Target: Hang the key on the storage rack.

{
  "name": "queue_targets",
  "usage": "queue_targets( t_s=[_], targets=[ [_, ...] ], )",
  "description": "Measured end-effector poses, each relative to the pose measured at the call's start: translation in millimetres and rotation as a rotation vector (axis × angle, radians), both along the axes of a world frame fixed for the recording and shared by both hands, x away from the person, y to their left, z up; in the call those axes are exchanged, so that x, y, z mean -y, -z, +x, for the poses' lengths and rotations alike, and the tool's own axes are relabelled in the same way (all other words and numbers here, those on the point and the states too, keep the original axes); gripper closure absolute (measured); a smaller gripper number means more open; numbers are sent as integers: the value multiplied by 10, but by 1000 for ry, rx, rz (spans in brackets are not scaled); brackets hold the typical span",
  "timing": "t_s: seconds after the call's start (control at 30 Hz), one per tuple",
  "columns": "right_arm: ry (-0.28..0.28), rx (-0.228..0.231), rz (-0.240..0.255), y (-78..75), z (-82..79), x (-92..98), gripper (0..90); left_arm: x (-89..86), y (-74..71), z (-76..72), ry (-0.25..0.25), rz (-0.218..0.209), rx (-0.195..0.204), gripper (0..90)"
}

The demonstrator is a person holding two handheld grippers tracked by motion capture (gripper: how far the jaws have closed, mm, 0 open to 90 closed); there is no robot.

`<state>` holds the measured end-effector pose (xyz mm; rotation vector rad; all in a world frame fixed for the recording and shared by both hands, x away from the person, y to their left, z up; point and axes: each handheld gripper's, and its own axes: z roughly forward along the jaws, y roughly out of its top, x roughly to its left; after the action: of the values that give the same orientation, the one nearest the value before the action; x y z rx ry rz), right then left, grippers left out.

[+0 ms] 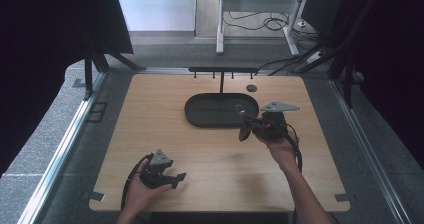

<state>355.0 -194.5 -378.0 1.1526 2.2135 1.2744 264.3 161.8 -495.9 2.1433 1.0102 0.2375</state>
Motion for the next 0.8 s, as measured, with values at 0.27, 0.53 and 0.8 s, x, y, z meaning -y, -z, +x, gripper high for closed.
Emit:
queue_targets(
  t_s=[0.27,0.53,0.8],
  targets=[
    [24,13,9,-65,71,20,802,-2,-5,-4,0,0,1,297],
    [51,7,16,-50,154,74,802,-3,-1,0,-2,-1,0,297],
    [73,6,17,-84,229,120,802,-2,-1,-1,-2,-1,0,297]
  ],
)
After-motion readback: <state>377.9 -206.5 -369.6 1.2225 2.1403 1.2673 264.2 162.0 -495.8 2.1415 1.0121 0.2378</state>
